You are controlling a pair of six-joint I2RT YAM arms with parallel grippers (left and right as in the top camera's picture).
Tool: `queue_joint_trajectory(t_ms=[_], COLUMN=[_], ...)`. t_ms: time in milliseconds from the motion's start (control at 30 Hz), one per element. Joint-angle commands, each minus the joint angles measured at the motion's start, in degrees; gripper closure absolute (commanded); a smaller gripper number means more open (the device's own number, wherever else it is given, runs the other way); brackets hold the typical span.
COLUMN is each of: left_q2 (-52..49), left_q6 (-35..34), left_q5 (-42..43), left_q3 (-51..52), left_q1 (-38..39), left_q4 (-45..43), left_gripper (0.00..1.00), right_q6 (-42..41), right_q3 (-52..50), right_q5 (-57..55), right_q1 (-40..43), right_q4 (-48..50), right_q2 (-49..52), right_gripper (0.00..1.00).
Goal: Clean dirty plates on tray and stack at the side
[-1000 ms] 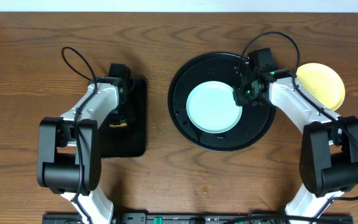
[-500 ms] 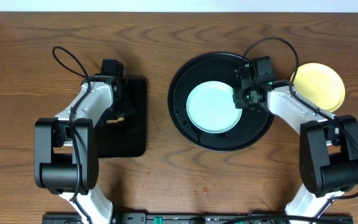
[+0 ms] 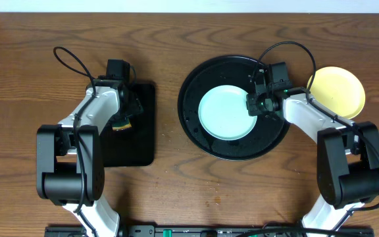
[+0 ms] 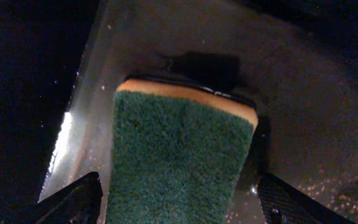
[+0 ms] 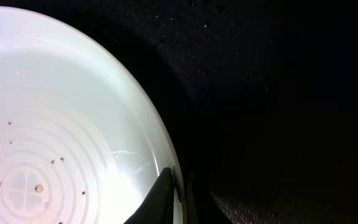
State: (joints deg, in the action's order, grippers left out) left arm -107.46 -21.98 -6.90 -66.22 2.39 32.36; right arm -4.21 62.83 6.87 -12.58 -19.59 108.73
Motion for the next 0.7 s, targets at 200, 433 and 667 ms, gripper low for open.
queue_joint_trajectory(t_ms=[200, 433, 667], left_q2=[0.28, 0.28, 0.31], left_q6=[0.94, 0.94, 0.94], left_q5=[-2.43, -2.36, -2.36], left_q3=[3.21, 3.23, 3.21], left_q1=[-0.13, -0.13, -0.13], left_q4=[-7.26, -7.04, -4.55], left_gripper=[0.26, 0.8, 0.41], right_q6=[0.0, 0.0, 0.0], right_q3=[-0.74, -0.74, -0.74], right_q5=[-0.37, -0.39, -0.39], right_q1=[-0.26, -0.26, -0.26], right_q4=[0.2, 0.26, 0.31], right_q2=[0.39, 0.39, 0.39], right_gripper=[0.94, 0.93, 0.9])
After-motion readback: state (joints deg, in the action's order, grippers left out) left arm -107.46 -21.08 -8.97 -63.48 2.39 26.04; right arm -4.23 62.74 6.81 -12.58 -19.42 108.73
